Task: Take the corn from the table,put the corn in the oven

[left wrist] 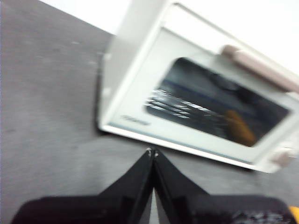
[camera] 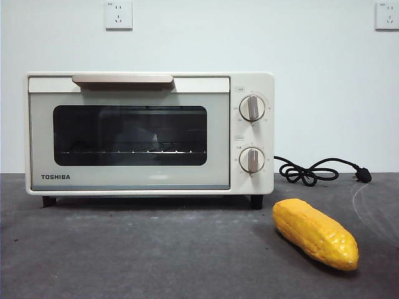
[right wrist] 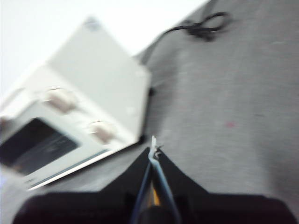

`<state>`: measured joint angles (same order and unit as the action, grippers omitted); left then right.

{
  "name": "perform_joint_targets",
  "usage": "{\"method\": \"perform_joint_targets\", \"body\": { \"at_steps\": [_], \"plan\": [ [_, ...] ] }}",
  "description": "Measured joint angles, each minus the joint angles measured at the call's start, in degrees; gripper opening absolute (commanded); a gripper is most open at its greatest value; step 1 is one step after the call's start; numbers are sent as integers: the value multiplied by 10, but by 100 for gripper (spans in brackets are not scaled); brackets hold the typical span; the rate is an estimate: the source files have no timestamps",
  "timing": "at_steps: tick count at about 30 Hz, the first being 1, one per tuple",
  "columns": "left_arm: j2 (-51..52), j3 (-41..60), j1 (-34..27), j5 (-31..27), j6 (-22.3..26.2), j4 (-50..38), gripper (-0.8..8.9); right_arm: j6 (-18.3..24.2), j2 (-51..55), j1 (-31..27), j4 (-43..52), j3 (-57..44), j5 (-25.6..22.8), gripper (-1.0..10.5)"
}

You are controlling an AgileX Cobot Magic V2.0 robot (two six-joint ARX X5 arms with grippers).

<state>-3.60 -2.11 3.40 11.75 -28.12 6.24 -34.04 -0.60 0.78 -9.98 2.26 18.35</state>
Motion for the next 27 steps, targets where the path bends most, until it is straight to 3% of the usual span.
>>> {"method": "perform_joint_targets", "body": {
  "at_steps": [5,12,17,23,27],
  "plan": [
    [-5,-67,0,52,-9,-12,-4,0,-1,0,2,47,22,10],
    [-50,-212,0,54,-11,-16,-4,35,-42,0,9,209,23,11],
    [-110,-314,0,96,-8,-16,-4,58,-110,0,6,330,60,19],
    [-198,-411,0,178,-4,-12,-3,71,-214,0,-55,476,149,317],
    [-253,-457,0,238,-4,-12,-4,101,-290,0,-141,553,164,485]
  ]
}}
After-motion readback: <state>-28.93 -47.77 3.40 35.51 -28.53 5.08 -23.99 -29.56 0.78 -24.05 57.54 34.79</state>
